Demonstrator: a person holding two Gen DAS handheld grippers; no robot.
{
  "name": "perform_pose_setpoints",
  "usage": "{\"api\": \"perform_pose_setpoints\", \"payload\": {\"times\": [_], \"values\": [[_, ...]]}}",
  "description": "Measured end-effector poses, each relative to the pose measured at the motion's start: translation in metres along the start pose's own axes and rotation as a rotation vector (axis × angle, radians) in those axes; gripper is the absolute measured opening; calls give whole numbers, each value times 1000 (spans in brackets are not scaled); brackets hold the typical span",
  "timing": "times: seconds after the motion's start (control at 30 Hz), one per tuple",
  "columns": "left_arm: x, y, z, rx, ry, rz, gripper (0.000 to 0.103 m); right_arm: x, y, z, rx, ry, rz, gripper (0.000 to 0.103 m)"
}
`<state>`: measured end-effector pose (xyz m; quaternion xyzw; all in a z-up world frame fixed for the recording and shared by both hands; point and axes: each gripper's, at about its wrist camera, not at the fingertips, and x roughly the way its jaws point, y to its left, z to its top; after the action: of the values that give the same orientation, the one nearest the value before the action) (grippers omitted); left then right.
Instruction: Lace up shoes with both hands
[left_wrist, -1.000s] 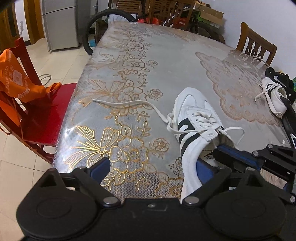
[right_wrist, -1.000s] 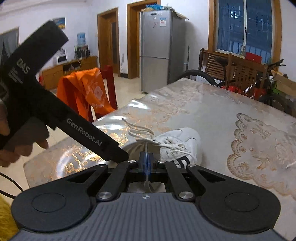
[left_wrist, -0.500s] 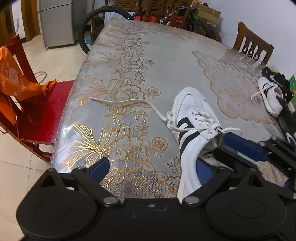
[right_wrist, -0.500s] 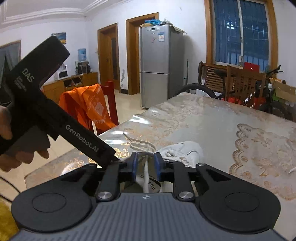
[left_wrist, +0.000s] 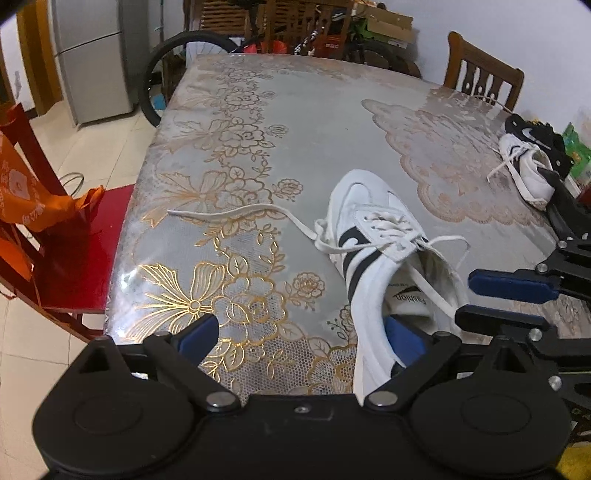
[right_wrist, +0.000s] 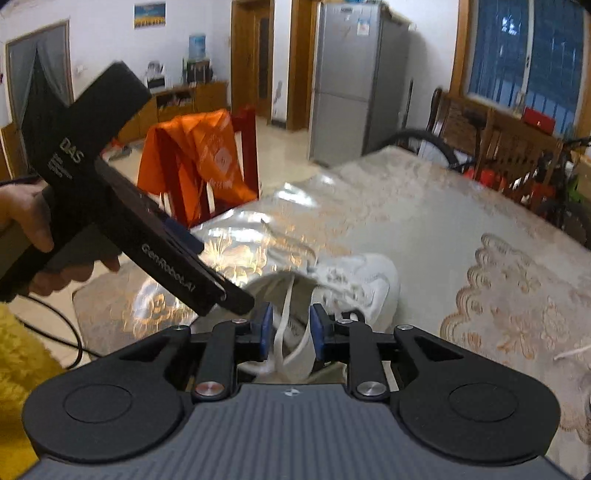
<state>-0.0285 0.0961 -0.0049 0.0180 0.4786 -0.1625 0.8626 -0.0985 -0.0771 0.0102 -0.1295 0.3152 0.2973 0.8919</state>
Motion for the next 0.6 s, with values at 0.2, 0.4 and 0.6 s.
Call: {"api": "perform_pose_setpoints", "payload": {"times": [0.2,0.4,0.6], "values": [[-2,-2,-1,14,-2,-15,96,10,10,-3,-59,23,-25,19],[-10,-4,-3,38,-19,-18,96,8,11,3,-65,33,-26,19],[-14,-2,-6,24,-28,-36,96,11,8,4,-51,74,-4,18]]}}
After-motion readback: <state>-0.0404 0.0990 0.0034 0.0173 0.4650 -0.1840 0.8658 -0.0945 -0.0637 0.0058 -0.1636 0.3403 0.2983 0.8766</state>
